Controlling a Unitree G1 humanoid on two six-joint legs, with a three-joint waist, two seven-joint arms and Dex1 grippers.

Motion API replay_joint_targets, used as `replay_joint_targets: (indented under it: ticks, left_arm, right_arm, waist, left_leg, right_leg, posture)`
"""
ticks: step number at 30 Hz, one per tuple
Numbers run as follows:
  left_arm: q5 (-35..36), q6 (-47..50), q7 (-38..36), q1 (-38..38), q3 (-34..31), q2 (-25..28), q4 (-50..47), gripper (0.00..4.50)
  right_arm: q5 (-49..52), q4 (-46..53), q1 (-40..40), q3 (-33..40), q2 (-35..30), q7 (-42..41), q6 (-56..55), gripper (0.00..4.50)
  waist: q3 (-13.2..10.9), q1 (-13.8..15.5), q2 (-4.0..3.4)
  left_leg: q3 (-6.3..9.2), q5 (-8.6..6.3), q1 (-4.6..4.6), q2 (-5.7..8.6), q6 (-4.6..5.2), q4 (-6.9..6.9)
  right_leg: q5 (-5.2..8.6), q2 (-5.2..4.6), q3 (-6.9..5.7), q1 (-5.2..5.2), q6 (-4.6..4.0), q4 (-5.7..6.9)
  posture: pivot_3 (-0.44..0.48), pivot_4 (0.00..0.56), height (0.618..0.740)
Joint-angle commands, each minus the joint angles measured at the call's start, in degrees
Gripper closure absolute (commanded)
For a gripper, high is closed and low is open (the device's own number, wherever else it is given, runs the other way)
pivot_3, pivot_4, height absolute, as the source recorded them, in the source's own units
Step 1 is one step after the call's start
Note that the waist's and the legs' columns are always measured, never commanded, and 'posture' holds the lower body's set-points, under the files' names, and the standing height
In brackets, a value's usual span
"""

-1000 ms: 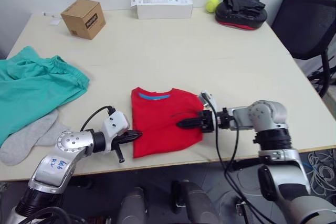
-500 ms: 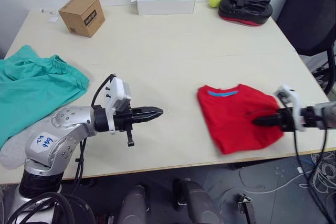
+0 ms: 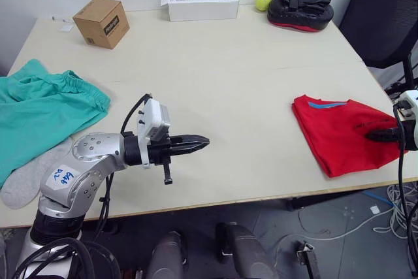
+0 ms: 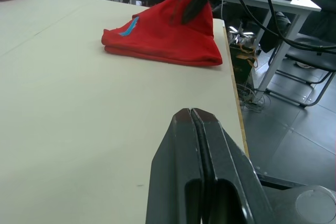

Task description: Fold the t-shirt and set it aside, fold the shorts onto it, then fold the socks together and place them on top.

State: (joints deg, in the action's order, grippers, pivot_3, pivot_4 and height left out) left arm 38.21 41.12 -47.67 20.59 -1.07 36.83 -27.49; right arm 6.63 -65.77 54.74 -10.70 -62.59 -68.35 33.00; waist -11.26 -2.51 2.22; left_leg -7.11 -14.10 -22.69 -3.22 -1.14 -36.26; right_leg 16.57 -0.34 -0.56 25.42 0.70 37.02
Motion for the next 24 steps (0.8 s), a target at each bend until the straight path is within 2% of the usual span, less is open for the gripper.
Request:
replay_joint_targets:
  ticks: [1, 2, 3, 6, 10, 15, 21, 24]
  left_arm:
    - [0.27, -1.05, 0.30, 0.94, -0.11, -0.09, -1.91, 4.50]
    - [0.27, -1.04, 0.32, 0.95, -0.11, -0.07, -1.91, 4.50]
    - [0.25, -1.04, 0.35, 0.94, -0.10, -0.05, -1.95, 4.50]
    - [0.24, -0.96, 0.31, 1.29, -0.13, 0.09, -1.84, 4.50]
    - [0.12, -1.01, -0.15, 2.13, -0.07, 0.34, -1.17, 4.50]
    - [-0.16, -1.25, -0.31, 2.68, 0.19, 0.06, -0.57, 4.50]
    - [-0.38, -1.73, -0.11, 3.00, 0.63, -0.57, -0.06, 4.50]
    - [-0.37, -1.84, 0.26, 3.32, 0.84, -0.99, 0.18, 4.50]
  right_arm:
    - [-1.77, -1.25, -0.32, 2.65, -0.33, 1.70, -3.36, 4.48]
    - [-2.00, -1.40, -0.55, 2.91, -0.19, 1.65, -3.63, 4.48]
    - [-2.23, -1.49, -0.73, 3.15, -0.11, 1.30, -3.69, 3.89]
    - [-3.42, -1.02, -1.92, 3.56, -0.67, -0.11, -4.76, 3.10]
    - [-5.85, -0.71, -4.91, 3.75, -2.77, 0.23, -9.65, 1.71]
    - [-6.81, -2.31, -4.34, 5.89, -6.28, 1.74, -12.25, 0.04]
    - [-6.41, -4.07, 0.85, 10.55, -8.75, 7.18, -14.59, 0.02]
    - [-3.10, -2.54, 3.36, 14.32, -8.15, 2.49, -14.53, 0.02]
  waist:
    - [0.00, -0.14, 0.00]
    - [0.00, -0.19, 0.00]
    - [0.00, -0.21, 0.00]
    - [0.00, -0.40, 0.00]
    - [0.00, -0.53, -0.01]
    - [-0.01, -0.60, -0.03]
    - [-0.01, -0.97, -0.02]
    - [-0.01, -1.01, -0.02]
  left_leg:
    - [-0.01, 0.01, 0.00, 0.00, -0.02, 0.00]
    - [-0.01, 0.02, 0.02, 0.00, -0.04, 0.01]
    - [-0.01, 0.03, 0.03, 0.00, -0.05, 0.01]
    - [-0.01, 0.06, 0.09, 0.00, -0.11, 0.02]
    - [-0.02, 0.08, 0.21, 0.01, -0.16, 0.06]
    - [-0.05, 0.10, 0.32, 0.11, -0.19, 0.08]
    - [0.01, 0.10, 0.45, 0.34, -0.24, 0.12]
    - [0.10, 0.10, 0.53, 0.44, -0.26, 0.17]
  right_leg:
    - [0.00, 0.00, 0.01, 0.00, 0.01, 0.02]
    - [0.00, 0.00, 0.01, 0.00, 0.01, 0.04]
    - [0.00, 0.00, 0.01, 0.00, 0.01, 0.06]
    - [0.00, 0.00, 0.01, -0.01, 0.01, 0.13]
    - [0.01, 0.00, 0.02, -0.06, 0.02, 0.21]
    - [0.06, -0.07, 0.07, -0.06, 0.06, 0.40]
    - [0.06, -0.04, 0.22, -0.07, 0.05, 0.44]
    - [0.06, 0.02, 0.39, -0.07, 0.05, 0.45]
  posture:
    - [0.000, 0.150, 0.740]
    - [0.000, 0.150, 0.740]
    - [0.000, 0.150, 0.740]
    - [0.000, 0.150, 0.740]
    - [0.000, 0.150, 0.740]
    - [0.000, 0.150, 0.740]
    - [0.000, 0.150, 0.740]
    - [0.000, 0.150, 0.740]
